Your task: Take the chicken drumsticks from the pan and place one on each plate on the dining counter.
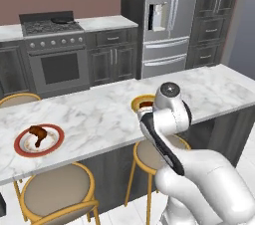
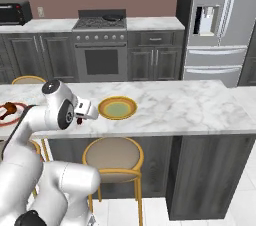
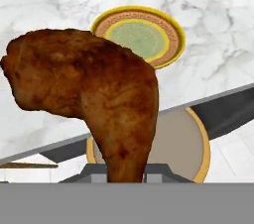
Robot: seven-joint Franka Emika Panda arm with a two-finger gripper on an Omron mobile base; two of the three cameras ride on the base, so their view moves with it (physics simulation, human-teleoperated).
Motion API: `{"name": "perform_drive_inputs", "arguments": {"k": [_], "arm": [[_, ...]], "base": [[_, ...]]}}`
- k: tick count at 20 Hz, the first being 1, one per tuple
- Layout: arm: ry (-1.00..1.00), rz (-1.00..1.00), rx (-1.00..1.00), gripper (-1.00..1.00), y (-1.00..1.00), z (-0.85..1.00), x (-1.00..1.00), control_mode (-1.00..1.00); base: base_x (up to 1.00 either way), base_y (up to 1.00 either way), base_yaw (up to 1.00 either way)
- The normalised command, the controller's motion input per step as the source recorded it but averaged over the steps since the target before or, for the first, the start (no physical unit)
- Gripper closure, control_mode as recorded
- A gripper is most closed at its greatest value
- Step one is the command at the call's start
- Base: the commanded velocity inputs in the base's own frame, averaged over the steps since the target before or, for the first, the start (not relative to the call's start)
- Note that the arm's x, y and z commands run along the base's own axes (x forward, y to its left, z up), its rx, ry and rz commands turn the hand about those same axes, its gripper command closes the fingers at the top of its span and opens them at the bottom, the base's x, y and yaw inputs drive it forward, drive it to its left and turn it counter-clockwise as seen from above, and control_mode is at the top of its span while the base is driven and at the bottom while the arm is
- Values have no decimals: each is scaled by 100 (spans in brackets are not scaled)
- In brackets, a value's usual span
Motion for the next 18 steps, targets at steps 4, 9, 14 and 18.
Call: {"name": "perform_drive_inputs", "arguments": {"k": [4,9,14,18], "arm": [[6,0,16,100,-13,5,83,-100],[27,0,5,100,-17,2,87,-100],[23,-1,0,100,-4,0,80,-100],[8,-6,-1,100,0,-2,58,-100]], "base": [[0,0,0],[0,0,0],[0,0,0],[0,0,0]]}}
